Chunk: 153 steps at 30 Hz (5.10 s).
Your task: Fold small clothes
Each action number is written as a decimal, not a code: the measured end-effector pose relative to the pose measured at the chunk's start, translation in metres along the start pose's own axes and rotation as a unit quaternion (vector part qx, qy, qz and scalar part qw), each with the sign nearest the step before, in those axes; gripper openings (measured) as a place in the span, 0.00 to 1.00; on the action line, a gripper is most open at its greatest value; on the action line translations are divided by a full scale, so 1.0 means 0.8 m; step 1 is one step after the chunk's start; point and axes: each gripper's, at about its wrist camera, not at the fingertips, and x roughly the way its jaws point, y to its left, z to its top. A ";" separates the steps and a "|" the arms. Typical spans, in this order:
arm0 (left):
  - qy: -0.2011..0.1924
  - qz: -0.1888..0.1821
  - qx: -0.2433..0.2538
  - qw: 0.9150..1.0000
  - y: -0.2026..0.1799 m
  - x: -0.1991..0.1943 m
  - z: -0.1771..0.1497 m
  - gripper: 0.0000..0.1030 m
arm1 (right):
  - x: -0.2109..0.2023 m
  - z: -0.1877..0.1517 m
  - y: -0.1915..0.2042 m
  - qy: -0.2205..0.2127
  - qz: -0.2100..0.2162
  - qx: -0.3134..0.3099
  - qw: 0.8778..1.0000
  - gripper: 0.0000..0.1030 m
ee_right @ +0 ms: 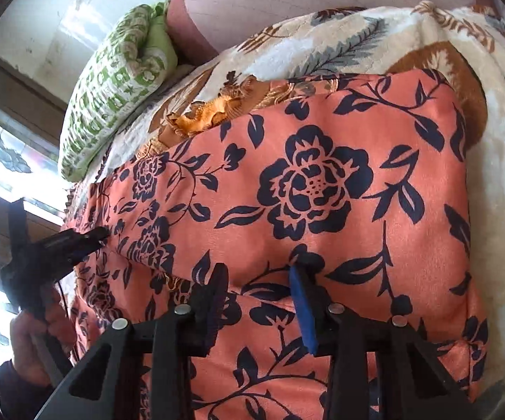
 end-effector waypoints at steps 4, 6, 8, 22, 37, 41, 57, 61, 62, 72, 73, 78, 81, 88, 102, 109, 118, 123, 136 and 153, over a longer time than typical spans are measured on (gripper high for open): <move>-0.022 -0.023 0.019 0.999 -0.005 -0.019 -0.002 0.06 | 0.005 0.001 0.000 -0.012 0.008 0.006 1.000 0.38; -0.034 -0.030 0.022 0.999 -0.003 -0.032 -0.002 0.06 | 0.002 0.002 -0.001 -0.018 0.014 0.012 1.000 0.38; -0.029 -0.042 0.019 0.999 0.004 -0.042 -0.003 0.06 | -0.005 0.002 -0.008 -0.025 0.020 0.011 0.999 0.38; 0.011 -0.039 -0.013 0.999 0.036 -0.024 -0.045 0.07 | 0.001 -0.005 0.010 -0.024 0.036 0.000 0.999 0.39; -0.034 -0.011 -0.058 0.998 0.128 -0.077 -0.030 0.45 | 0.010 -0.006 0.006 -0.009 0.042 0.004 0.999 0.40; -0.047 0.006 -0.163 0.986 0.232 -0.099 -0.016 0.58 | 0.008 -0.007 0.005 -0.010 0.044 0.001 0.999 0.43; -0.101 -0.021 -0.433 0.896 0.483 -0.073 0.072 0.59 | -0.006 -0.004 0.031 -0.065 0.071 -0.025 0.995 0.54; -0.101 -0.023 -0.432 0.896 0.501 -0.054 0.095 0.59 | -0.006 -0.005 0.055 -0.082 0.085 -0.067 0.991 0.54; -0.104 -0.022 -0.430 0.897 0.503 -0.048 0.100 0.58 | -0.004 -0.006 0.061 -0.083 0.091 -0.075 0.989 0.53; -0.151 0.009 -0.324 0.934 0.474 -0.052 0.134 0.04 | 0.021 -0.026 0.087 -0.067 0.068 -0.132 0.987 0.45; -0.158 0.005 -0.311 0.937 0.467 -0.058 0.135 0.04 | 0.023 -0.028 0.092 -0.055 0.073 -0.144 0.985 0.45; -0.172 -0.015 -0.254 0.952 0.438 -0.091 0.147 0.04 | 0.038 -0.048 0.178 -0.023 0.130 -0.189 0.973 0.63; -0.174 -0.032 -0.229 0.957 0.422 -0.114 0.152 0.04 | 0.063 -0.057 0.255 0.002 0.153 -0.237 0.959 0.63; -0.196 -0.076 -0.096 0.973 0.315 -0.203 0.141 0.04 | 0.143 -0.051 0.383 0.024 0.120 -0.280 0.952 0.70; -0.212 -0.149 0.034 0.965 0.161 -0.305 0.122 0.04 | 0.178 0.009 0.331 0.040 0.145 -0.116 0.982 0.06; -0.180 -0.180 0.139 0.957 0.012 -0.310 0.096 0.04 | 0.088 0.024 0.214 0.029 0.243 -0.026 0.969 0.10; -0.042 -0.253 0.257 0.932 -0.207 -0.195 -0.014 0.06 | -0.067 0.031 -0.017 -0.092 0.248 0.115 0.958 0.94; 0.052 -0.242 0.283 0.927 -0.280 -0.127 -0.078 0.15 | -0.075 0.015 -0.102 -0.097 0.249 0.171 0.948 0.81; -0.072 0.071 0.259 0.960 -0.119 -0.093 -0.043 0.61 | -0.028 0.028 -0.137 -0.045 0.094 0.213 0.971 0.25; -0.080 0.024 0.131 0.988 0.007 -0.035 -0.068 0.61 | -0.089 0.017 -0.100 -0.064 -0.064 0.125 0.988 0.12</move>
